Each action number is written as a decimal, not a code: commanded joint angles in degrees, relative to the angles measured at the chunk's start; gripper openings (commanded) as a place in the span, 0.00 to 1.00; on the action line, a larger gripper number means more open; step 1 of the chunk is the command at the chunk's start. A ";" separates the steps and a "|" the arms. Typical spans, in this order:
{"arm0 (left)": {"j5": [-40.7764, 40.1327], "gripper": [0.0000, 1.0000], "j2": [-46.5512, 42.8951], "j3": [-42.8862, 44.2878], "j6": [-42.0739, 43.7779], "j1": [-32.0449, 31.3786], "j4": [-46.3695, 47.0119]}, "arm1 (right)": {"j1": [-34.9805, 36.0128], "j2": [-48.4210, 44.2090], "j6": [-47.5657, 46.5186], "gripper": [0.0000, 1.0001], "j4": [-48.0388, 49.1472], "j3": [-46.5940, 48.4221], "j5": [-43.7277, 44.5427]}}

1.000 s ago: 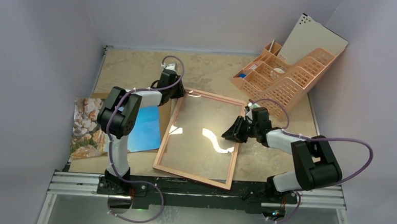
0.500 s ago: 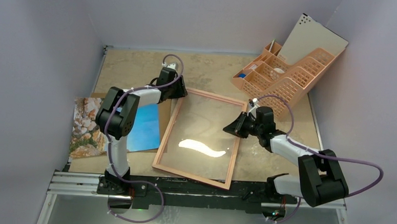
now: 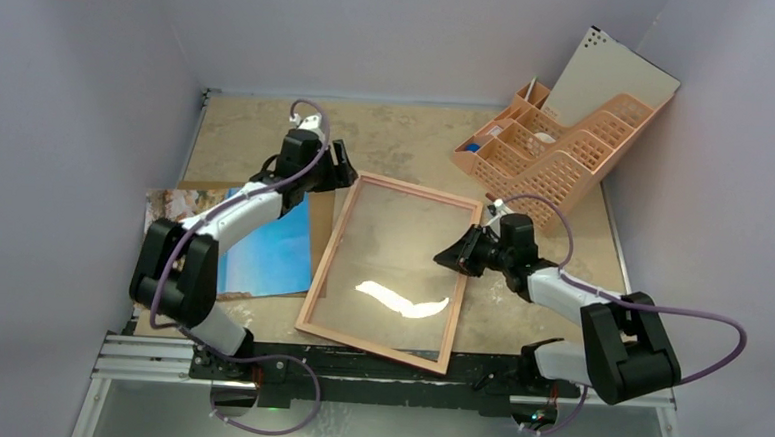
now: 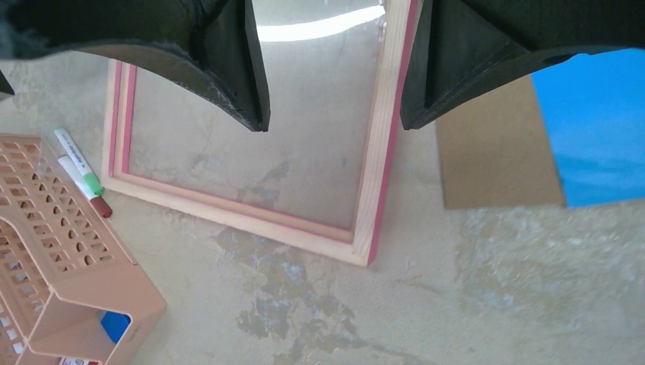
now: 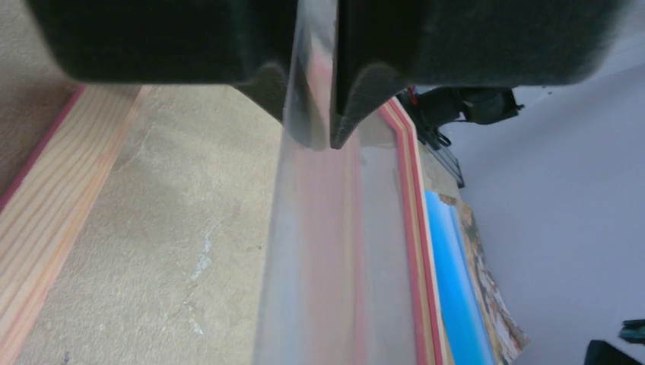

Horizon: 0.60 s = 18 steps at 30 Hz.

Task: Put the photo into the frame
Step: Place the photo frame item in the photo frame.

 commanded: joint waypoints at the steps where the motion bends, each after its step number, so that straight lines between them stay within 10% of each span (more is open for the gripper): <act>1: -2.82 0.66 -7.71 -7.55 -1.41 0.48 -2.73 | 0.28 1.10 0.25 0.26 -2.90 -0.70 -1.76; 18: 1.01 0.66 -17.54 -20.70 -2.24 0.56 -5.06 | 0.28 0.71 -3.29 0.52 -7.96 1.91 1.10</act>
